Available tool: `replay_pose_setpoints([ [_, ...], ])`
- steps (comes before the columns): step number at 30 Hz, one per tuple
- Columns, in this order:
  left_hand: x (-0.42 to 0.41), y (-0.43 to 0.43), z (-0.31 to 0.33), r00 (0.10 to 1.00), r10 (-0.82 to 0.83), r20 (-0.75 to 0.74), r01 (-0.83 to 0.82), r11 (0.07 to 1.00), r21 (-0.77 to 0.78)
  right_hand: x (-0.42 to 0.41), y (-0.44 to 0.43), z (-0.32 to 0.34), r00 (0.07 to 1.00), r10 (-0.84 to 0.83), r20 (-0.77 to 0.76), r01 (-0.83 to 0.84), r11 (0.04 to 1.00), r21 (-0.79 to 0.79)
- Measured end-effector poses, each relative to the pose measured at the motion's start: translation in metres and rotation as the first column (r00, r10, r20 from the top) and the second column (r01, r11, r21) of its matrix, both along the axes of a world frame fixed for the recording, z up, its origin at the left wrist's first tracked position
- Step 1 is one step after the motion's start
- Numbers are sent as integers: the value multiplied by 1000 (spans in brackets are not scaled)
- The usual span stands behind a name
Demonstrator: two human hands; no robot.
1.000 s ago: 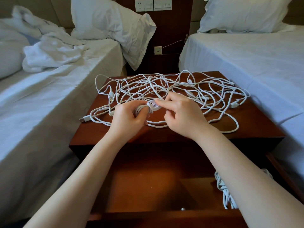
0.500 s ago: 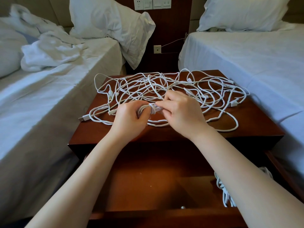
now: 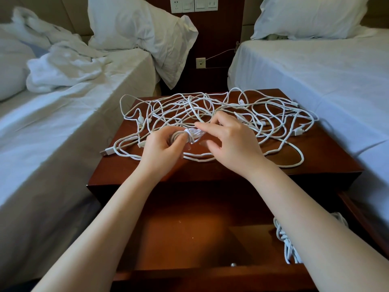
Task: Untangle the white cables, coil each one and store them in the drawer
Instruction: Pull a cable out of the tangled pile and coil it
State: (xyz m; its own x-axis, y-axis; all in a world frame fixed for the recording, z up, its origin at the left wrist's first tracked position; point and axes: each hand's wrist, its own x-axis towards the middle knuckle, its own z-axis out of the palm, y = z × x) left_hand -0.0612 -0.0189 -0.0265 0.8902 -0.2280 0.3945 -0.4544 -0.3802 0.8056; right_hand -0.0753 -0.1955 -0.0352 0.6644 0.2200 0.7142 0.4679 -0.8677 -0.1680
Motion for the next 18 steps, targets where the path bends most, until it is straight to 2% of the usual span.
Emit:
replay_pose_setpoints([
  [8, -5, 0, 1, 998, -62, -13, 62, 997, -45, 0, -3, 2, 999, 40, 3, -40, 997, 72],
  [13, -8, 5, -2, 1000, 13, 15, -14, 999, 35, -7, -2, 8, 999, 30, 14, -30, 1000, 8],
  [18, -12, 8, 1, 998, 49, 47, -52, 996, 72, -21, -6, 11, 999, 34, 14, -35, 999, 39],
])
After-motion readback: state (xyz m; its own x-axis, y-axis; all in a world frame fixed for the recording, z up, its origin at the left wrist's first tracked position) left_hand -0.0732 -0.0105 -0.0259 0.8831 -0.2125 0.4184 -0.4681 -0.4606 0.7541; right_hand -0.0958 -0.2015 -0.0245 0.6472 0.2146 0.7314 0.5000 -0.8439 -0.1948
